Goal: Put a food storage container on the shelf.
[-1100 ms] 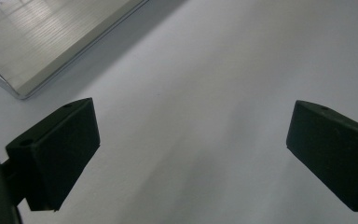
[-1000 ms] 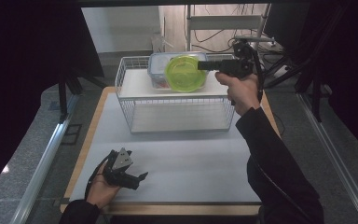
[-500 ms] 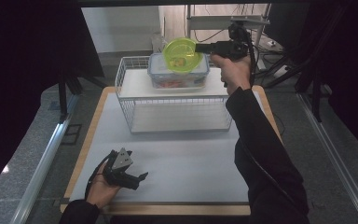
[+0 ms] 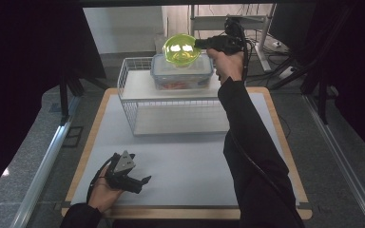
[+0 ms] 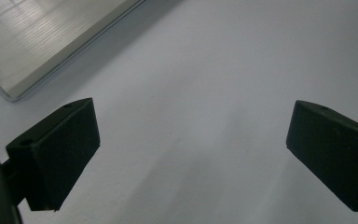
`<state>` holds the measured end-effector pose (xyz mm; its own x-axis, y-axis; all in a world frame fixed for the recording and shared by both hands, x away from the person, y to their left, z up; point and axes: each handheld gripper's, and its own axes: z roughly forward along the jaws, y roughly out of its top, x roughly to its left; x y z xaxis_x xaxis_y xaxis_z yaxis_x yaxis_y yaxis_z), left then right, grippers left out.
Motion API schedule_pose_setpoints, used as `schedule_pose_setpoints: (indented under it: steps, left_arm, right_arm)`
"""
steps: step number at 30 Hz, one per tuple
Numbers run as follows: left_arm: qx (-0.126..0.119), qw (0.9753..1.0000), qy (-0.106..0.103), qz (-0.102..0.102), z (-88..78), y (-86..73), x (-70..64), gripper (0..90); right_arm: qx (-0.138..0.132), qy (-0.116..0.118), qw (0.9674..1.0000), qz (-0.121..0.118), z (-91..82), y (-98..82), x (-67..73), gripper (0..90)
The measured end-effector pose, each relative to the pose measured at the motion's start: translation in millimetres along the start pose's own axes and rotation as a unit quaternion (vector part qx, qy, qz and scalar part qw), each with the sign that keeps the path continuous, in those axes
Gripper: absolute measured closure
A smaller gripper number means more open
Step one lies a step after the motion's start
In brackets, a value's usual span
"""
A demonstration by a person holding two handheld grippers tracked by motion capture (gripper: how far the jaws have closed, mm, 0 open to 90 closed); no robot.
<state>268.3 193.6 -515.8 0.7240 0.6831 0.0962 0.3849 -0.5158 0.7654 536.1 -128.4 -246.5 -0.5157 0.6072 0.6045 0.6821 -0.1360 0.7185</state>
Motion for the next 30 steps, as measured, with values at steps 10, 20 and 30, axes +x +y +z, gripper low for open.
schedule_pose_setpoints:
  steps: [10, 20, 30]
  left_arm:
    - [0.000, 1.0000, -0.003, 0.001, -0.1, 0.0, -0.3, 2.6]
    - [0.001, 1.0000, -0.004, 0.001, 0.2, 0.0, -0.3, 2.6]
    - [0.001, 1.0000, -0.004, 0.002, 0.1, 0.0, -0.4, 2.6]
  right_arm:
    - [-0.011, -0.036, 0.9993, -0.002, 7.9, 2.9, -2.0, 78.5]
    - [-0.017, -0.046, 0.9988, -0.003, 12.9, 1.2, -4.1, 72.9]
    - [-0.019, -0.055, 0.9982, -0.013, 15.0, 0.0, -2.2, 67.4]
